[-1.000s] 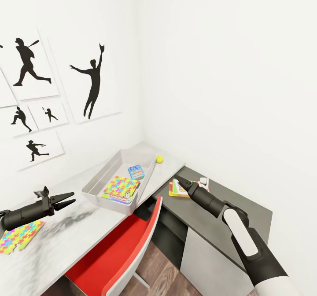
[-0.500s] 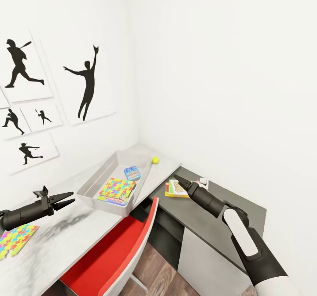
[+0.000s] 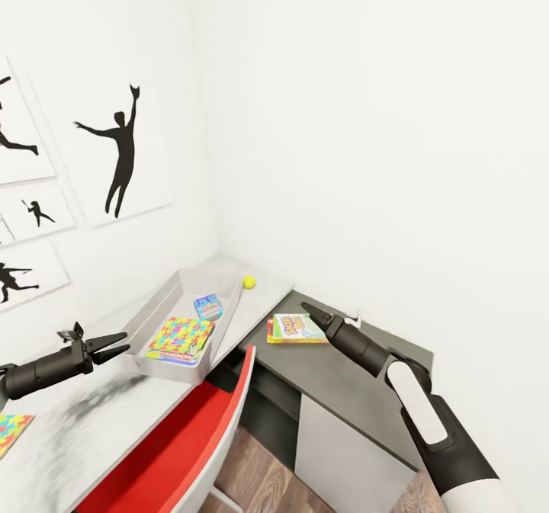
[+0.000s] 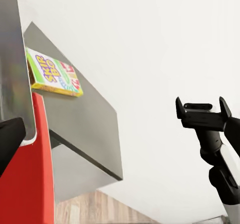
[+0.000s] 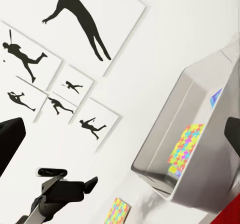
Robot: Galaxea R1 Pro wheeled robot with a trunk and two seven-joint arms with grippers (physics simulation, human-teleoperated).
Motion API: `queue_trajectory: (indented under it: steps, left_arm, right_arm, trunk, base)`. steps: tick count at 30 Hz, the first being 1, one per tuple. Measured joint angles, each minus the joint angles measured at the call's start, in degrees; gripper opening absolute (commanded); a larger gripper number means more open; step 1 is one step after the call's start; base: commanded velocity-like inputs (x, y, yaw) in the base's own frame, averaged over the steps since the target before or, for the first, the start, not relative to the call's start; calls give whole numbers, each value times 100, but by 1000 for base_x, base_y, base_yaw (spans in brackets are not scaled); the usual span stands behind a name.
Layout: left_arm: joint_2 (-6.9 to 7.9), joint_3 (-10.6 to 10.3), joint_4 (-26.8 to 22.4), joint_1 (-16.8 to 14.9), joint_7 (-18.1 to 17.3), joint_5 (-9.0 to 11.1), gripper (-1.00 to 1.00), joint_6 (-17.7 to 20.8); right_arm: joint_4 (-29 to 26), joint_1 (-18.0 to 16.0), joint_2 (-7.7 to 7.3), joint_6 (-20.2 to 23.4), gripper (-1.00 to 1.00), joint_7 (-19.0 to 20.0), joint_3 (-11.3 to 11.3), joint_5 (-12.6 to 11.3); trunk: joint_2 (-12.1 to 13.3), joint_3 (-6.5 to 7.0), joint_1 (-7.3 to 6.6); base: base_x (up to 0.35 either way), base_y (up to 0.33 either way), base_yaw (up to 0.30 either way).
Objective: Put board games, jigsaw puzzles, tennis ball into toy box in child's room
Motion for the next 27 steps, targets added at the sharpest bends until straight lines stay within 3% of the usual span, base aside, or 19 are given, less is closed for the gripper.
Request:
queue_trajectory:
  steps: [14,27]
  left_arm:
    - [9,14,-1,-6,-18,1,100,42]
    - [15,7,1,-18,-26,-8,100,108]
  right_arm:
    - [21,-2,6,-1,100,2,2,3]
    - [22,-1,5,0,100,1,3,-4]
  trunk:
    - [1,39,0]
    - [1,44,0]
  base:
    - [0,0,-81]
    - [0,0,-234]
